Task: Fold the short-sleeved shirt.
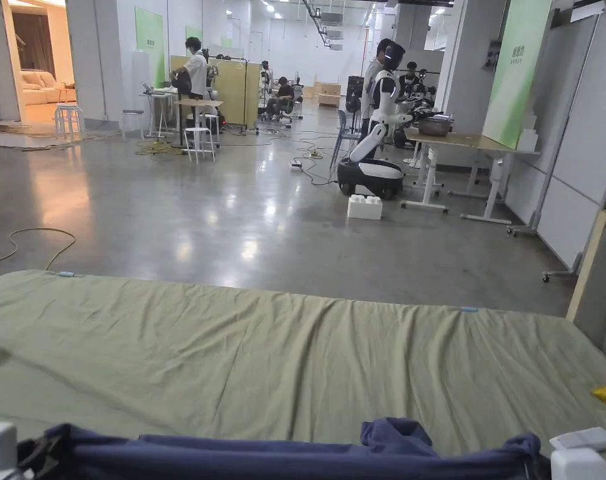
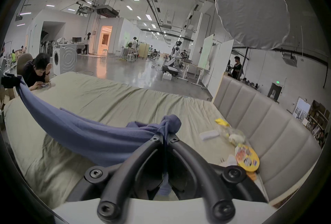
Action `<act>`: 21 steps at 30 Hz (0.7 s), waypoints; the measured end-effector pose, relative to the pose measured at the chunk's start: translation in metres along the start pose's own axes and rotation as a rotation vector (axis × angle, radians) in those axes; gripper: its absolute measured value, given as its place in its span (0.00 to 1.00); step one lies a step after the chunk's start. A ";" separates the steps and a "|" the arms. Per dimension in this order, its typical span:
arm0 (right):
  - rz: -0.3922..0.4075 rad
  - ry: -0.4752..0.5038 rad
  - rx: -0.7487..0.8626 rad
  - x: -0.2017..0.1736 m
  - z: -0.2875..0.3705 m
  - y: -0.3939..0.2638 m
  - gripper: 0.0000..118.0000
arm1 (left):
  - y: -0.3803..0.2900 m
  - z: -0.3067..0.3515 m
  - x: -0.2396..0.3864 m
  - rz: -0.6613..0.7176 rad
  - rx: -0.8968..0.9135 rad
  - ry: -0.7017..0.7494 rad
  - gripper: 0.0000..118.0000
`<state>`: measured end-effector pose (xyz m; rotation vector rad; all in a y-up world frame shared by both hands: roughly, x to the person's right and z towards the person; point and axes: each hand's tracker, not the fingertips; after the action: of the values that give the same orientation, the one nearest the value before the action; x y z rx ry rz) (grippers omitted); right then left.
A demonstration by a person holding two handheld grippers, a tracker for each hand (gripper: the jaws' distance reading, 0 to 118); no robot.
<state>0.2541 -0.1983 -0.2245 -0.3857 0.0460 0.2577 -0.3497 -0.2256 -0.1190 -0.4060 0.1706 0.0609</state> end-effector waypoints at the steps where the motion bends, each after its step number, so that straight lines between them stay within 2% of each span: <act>1: 0.036 -0.007 0.037 -0.002 0.011 -0.005 0.03 | -0.008 0.010 -0.001 -0.001 -0.021 0.004 0.05; 2: 0.072 -0.004 0.046 -0.004 0.019 -0.010 0.03 | -0.015 0.019 -0.003 0.004 -0.025 0.005 0.05; 4: 0.041 0.000 -0.008 -0.007 0.036 -0.026 0.03 | -0.031 0.038 -0.004 0.035 -0.061 0.010 0.05; 9: 0.079 0.005 -0.086 -0.015 0.067 -0.058 0.03 | -0.068 0.067 -0.006 0.082 -0.186 0.011 0.05; 11: 0.063 0.027 -0.174 -0.018 0.072 -0.076 0.03 | -0.082 0.070 -0.004 0.083 -0.236 0.028 0.05; 14: 0.081 0.053 -0.268 -0.024 0.069 -0.101 0.03 | -0.102 0.066 -0.001 0.080 -0.313 0.042 0.05; 17: 0.098 0.085 -0.381 -0.030 0.057 -0.129 0.03 | -0.117 0.058 0.003 0.136 -0.370 0.051 0.05; 21: 0.078 0.112 -0.479 -0.037 0.039 -0.154 0.03 | -0.120 0.044 0.015 0.063 -0.468 0.064 0.05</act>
<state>0.2580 -0.3304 -0.1282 -0.8760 0.1103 0.3239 -0.3170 -0.3178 -0.0353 -0.8704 0.2333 0.1514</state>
